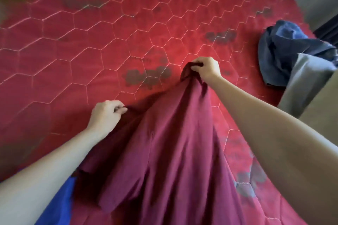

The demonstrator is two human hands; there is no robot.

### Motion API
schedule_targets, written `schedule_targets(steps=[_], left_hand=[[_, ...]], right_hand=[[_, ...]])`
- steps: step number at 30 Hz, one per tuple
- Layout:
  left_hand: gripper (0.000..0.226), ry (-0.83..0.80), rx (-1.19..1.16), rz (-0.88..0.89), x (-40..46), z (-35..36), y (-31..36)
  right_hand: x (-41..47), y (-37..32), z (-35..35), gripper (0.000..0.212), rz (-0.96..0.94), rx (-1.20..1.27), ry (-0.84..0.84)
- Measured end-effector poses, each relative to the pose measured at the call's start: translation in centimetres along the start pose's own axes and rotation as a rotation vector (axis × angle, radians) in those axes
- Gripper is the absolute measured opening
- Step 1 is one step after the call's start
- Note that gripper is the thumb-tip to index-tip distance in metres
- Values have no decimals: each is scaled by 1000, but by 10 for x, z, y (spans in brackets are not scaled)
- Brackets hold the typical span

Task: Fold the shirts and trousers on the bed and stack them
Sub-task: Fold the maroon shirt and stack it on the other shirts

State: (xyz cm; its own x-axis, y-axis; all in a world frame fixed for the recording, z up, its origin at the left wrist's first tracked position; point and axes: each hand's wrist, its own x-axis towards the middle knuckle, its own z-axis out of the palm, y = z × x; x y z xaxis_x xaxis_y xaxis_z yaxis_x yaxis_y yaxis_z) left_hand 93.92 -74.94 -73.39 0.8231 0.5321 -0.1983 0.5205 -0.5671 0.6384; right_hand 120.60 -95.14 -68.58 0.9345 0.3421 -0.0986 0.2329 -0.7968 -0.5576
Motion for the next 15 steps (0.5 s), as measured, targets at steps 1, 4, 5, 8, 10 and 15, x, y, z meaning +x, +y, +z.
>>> schedule_targets(steps=[1, 4, 5, 8, 10, 15], left_hand=[[9, 40, -8, -2, 10, -1, 1], [11, 82, -49, 8, 24, 0, -3], [11, 73, -89, 8, 24, 1, -6], [10, 2, -170, 25, 20, -1, -16], [17, -43, -218, 41, 19, -7, -18], [17, -192, -185, 100, 1, -17, -15]], right_hand=[[10, 0, 7, 20, 3, -9, -5], [25, 3, 34, 22, -1, -48, -70], [24, 6, 46, 23, -9, -51, -68], [14, 18, 74, 21, -38, -24, 98], [15, 23, 79, 20, -67, -30, 162], [20, 24, 80, 19, -112, -31, 173]])
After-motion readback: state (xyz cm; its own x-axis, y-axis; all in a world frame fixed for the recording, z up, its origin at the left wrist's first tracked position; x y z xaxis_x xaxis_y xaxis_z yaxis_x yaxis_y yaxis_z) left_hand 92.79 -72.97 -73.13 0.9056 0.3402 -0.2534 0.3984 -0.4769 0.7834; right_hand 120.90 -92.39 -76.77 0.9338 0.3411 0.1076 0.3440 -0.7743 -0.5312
